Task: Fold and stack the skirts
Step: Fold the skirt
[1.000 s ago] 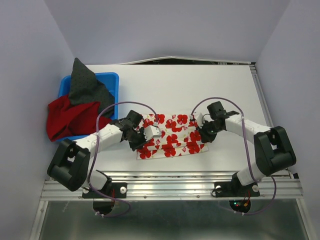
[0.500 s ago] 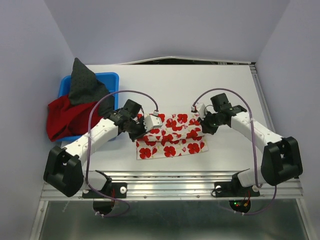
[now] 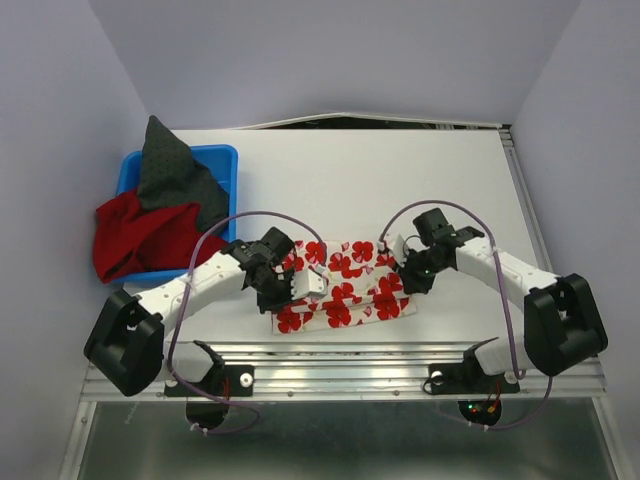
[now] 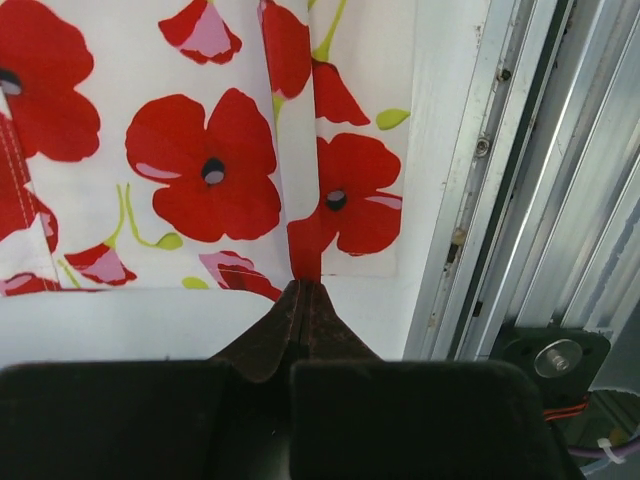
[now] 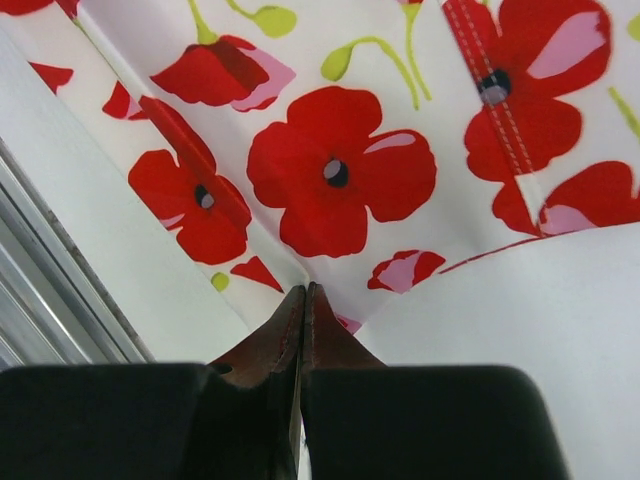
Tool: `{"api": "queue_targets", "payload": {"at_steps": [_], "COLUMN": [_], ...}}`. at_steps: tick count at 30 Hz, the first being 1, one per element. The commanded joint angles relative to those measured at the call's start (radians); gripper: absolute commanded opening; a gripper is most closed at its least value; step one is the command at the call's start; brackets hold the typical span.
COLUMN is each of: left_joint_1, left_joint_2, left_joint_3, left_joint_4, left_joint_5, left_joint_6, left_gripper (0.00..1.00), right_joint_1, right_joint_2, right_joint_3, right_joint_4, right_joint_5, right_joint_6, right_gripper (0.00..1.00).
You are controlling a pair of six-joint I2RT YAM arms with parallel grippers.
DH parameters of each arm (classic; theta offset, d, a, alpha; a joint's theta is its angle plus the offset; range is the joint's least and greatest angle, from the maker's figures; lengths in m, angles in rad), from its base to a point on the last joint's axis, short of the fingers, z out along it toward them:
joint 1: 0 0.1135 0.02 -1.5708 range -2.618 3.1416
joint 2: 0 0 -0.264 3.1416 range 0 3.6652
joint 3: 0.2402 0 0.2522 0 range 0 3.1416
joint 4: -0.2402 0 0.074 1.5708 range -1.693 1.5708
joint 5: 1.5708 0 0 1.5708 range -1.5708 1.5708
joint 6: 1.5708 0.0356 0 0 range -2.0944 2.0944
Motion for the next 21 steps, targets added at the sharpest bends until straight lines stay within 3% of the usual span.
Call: {"api": "queue_targets", "payload": {"at_steps": [1, 3, 4, 5, 7, 13, 17, 21], "left_joint_1": [-0.032, -0.037, -0.04, -0.04, -0.04, -0.023, 0.012, 0.02], "left_joint_2": [0.035, 0.044, 0.041, 0.034, -0.003, -0.074, -0.069, -0.009], "left_joint_3": [-0.046, -0.049, -0.048, -0.042, -0.022, 0.063, 0.06, 0.044], "left_joint_4": [0.0, 0.018, 0.022, 0.016, -0.004, -0.057, 0.041, 0.159], "left_joint_5": [-0.04, -0.045, -0.042, -0.04, -0.031, 0.006, 0.035, -0.067], "left_joint_6": [0.001, -0.011, -0.013, -0.013, -0.016, -0.043, -0.153, -0.247], "left_gripper": [0.0, 0.05, 0.21, 0.28, 0.4, 0.44, 0.43, 0.39], "right_joint_1": [0.027, 0.048, 0.049, 0.049, 0.049, 0.049, 0.049, 0.049], "right_joint_2": [0.009, -0.004, -0.01, -0.017, -0.047, -0.054, 0.069, 0.248], "right_joint_3": [-0.046, -0.063, -0.061, -0.04, -0.003, 0.248, 0.376, 0.411], "right_joint_4": [0.018, 0.006, -0.008, -0.043, -0.086, -0.094, -0.031, 0.085], "right_joint_5": [-0.002, -0.012, -0.019, -0.025, -0.025, -0.035, -0.088, -0.051], "right_joint_6": [-0.023, -0.036, -0.042, -0.043, -0.03, 0.082, 0.141, 0.202], "right_gripper": [0.01, 0.13, 0.2, 0.42, 0.62, 0.65, 0.61, 0.49]}}
